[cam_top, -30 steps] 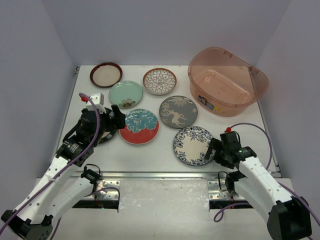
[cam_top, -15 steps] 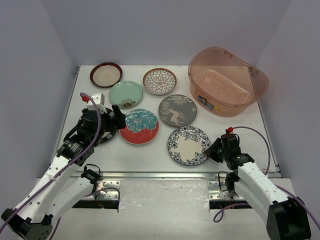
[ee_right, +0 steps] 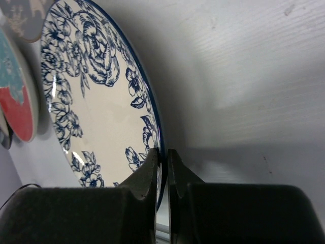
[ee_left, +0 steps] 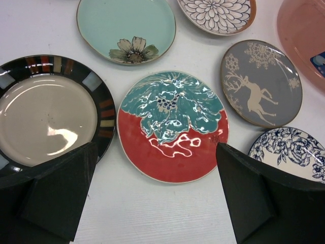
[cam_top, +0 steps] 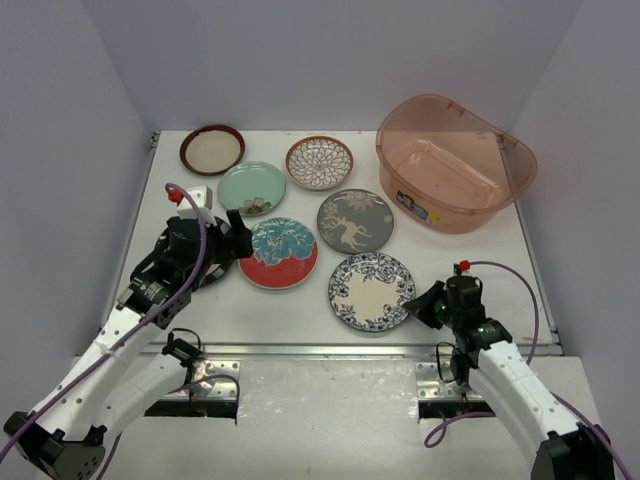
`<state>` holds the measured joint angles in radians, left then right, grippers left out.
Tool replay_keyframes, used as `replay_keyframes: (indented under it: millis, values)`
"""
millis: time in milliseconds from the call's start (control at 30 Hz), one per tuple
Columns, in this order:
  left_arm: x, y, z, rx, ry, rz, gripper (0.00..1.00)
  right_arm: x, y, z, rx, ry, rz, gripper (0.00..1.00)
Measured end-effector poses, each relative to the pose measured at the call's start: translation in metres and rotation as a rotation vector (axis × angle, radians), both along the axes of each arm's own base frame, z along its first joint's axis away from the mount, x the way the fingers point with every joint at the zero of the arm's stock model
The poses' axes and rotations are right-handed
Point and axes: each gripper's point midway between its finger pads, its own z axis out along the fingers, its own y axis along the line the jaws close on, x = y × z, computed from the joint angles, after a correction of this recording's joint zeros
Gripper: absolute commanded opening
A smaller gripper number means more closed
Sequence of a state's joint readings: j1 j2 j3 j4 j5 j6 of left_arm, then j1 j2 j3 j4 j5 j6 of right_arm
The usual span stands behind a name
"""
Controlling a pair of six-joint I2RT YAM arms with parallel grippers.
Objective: Place the plates into the plastic bin on the countertop
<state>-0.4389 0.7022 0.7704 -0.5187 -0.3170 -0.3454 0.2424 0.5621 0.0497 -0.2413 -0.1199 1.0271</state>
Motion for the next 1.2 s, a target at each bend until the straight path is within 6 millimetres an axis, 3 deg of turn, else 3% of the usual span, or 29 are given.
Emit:
replay_keyframes:
  millis: [267, 533, 800, 1067, 1200]
  values:
    - [-0.004, 0.002, 0.009, -0.015, -0.034, 0.003, 1.00, 0.006, 0.011, 0.025, 0.086, -0.111, 0.019, 0.00]
    - [-0.005, 0.004, 0.012, -0.016, -0.046, 0.011, 1.00, -0.004, 0.019, 0.024, 0.152, -0.039, 0.011, 0.00]
    - [-0.004, 0.006, 0.012, -0.013, -0.046, 0.019, 1.00, -0.003, 0.024, 0.043, 0.206, -0.015, -0.011, 0.00]
    - [-0.007, 0.010, 0.019, -0.021, -0.074, 0.033, 1.00, 0.009, 0.027, 0.099, 0.230, -0.104, -0.005, 0.00]
    - [-0.007, 0.010, 0.020, -0.022, -0.078, 0.034, 1.00, 0.014, 0.029, 0.115, 0.240, -0.133, 0.002, 0.00]
